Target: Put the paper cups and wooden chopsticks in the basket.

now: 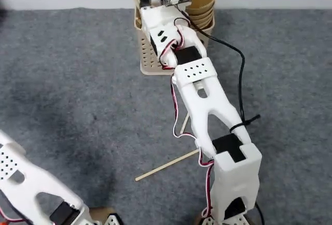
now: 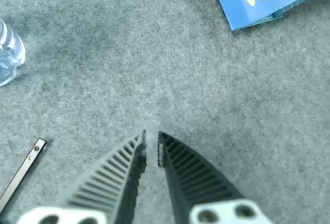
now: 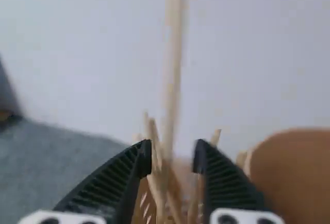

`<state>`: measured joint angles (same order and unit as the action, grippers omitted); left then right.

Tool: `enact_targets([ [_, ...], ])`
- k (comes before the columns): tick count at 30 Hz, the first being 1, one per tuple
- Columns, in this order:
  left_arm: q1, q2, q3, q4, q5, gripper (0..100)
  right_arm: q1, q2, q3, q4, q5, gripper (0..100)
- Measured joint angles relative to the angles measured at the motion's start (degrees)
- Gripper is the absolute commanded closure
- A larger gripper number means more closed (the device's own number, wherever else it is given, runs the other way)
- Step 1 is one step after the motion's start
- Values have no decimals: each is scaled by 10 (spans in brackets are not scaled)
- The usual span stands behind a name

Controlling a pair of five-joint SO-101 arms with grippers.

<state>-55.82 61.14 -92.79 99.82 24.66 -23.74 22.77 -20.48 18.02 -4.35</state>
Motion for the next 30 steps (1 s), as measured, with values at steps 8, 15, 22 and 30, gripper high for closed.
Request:
enact_targets([
  [8, 14, 0, 0, 0, 0, 955, -1, -25, -12, 47, -1, 795],
  [15, 55, 0, 0, 0, 0, 955, -7, -33, -113, 49, -2, 890],
  [22, 127, -43, 0, 0, 0, 955, -36, -65, -269, 93, -2, 877],
  [30, 317, -171, 4, 0, 0, 955, -38, -65, -467, 337, -2, 876],
])
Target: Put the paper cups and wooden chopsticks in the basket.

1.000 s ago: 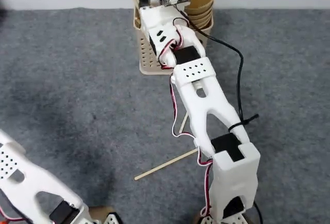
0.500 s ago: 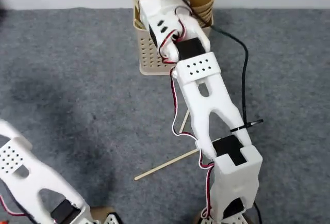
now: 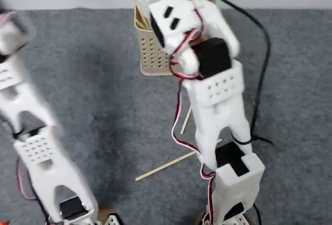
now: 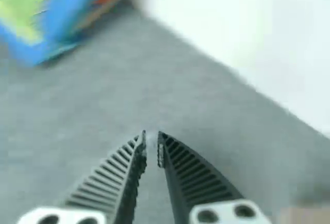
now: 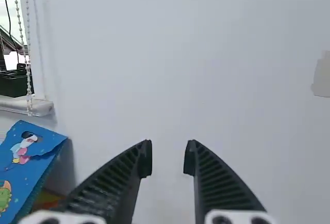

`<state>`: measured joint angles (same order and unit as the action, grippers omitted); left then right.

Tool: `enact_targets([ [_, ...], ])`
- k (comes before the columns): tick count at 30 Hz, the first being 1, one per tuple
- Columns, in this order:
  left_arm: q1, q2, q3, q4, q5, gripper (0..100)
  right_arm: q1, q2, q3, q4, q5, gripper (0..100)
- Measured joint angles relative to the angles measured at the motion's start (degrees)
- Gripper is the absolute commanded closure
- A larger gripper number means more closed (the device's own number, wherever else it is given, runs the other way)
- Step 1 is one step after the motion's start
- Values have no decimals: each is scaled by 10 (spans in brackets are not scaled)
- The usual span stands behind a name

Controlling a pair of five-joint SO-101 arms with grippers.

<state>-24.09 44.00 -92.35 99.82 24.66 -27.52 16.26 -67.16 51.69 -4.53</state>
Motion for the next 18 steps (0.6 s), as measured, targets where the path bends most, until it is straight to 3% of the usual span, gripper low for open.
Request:
enact_targets([
  [9, 226, -123, 207, 0, 0, 955, 189, 0, -140, 211, 0, 876],
  [14, 365, -246, 403, 0, 0, 955, 322, -4, -161, 232, -8, 876],
  [18, 472, -345, 605, 0, 0, 955, 440, -4, -157, 232, -70, 876],
])
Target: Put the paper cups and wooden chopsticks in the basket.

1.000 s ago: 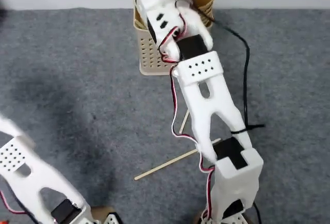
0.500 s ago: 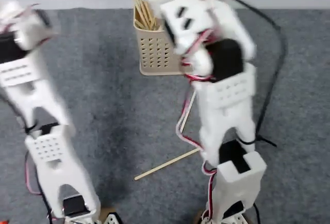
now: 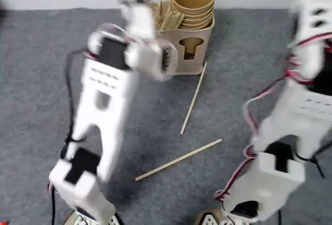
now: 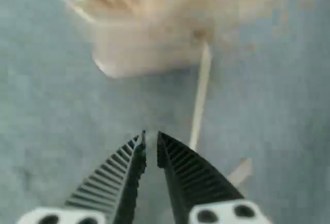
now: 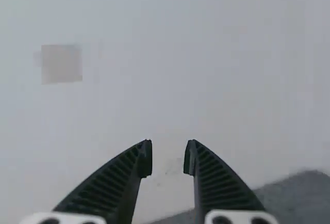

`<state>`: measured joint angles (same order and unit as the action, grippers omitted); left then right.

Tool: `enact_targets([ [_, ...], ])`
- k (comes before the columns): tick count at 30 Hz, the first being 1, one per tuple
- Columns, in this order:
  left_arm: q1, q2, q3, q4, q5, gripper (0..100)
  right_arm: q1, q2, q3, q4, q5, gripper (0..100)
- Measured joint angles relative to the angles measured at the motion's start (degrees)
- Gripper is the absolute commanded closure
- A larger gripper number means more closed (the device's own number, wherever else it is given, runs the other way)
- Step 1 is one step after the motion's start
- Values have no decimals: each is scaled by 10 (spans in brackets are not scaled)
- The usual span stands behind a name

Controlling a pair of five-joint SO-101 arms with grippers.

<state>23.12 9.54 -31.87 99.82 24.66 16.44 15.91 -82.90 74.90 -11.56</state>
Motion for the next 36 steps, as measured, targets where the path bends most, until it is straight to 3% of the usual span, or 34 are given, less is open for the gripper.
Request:
enact_targets([
  [3, 62, -40, 144, -4, 0, 955, 84, 0, 13, 0, -50, 876],
  [7, 100, -46, 246, -78, 0, 949, 178, 0, 52, 2, -68, 876],
  [11, 121, -17, 267, -166, 0, 827, 236, 1, 99, 3, -70, 876],
  [15, 145, 71, 263, -196, 0, 721, 276, 1, 127, 3, -70, 876],
  [21, 143, 237, 156, -222, 1, 721, 305, 1, 165, 3, -72, 872],
  [24, 144, 309, 78, -213, 1, 721, 311, 1, 175, 3, -72, 816],
  [27, 139, 359, -10, -171, 0, 721, 314, 1, 175, 3, -72, 771],
  [32, 123, 404, -155, -40, -28, 721, 314, 1, 176, 3, -72, 790],
  [36, 103, 421, -219, -11, -30, 721, 314, 16, 176, 3, -72, 790],
])
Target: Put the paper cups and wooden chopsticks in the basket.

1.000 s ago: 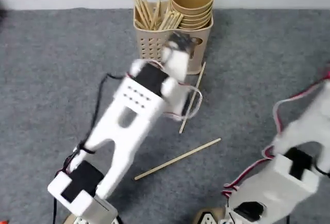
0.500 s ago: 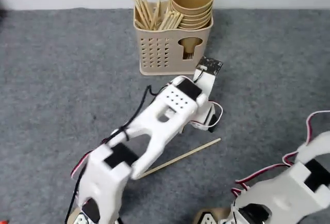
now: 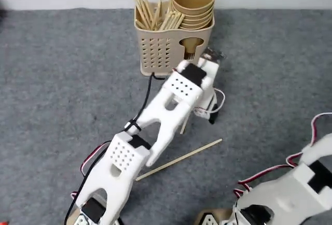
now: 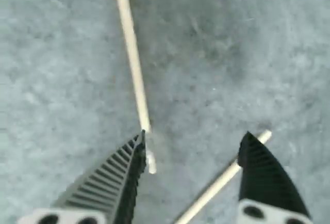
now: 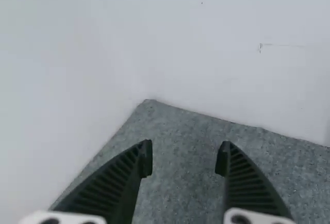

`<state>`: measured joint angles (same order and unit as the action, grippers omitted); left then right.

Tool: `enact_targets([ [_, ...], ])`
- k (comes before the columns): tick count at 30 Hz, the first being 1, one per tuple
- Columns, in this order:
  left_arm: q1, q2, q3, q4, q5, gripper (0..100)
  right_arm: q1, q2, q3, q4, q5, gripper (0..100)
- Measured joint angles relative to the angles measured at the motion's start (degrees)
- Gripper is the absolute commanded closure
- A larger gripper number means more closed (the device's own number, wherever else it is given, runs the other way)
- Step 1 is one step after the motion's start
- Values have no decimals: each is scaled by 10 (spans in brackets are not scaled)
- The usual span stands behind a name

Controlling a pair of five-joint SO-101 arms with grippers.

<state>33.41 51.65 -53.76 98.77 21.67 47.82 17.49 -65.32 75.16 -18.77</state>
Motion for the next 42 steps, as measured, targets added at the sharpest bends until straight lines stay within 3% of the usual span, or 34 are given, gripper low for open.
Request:
enact_targets([
  [13, -29, 75, -12, -21, 13, 724, 0, 14, 0, 0, -19, 790],
  [15, -29, 79, -12, -27, 16, 765, 0, 14, 0, 0, -20, 790],
  [20, -29, 79, -12, -37, 16, 995, 0, 14, 0, 0, -20, 790],
  [42, -13, 79, -12, -36, 16, 984, -32, 14, 0, 0, -20, 790],
])
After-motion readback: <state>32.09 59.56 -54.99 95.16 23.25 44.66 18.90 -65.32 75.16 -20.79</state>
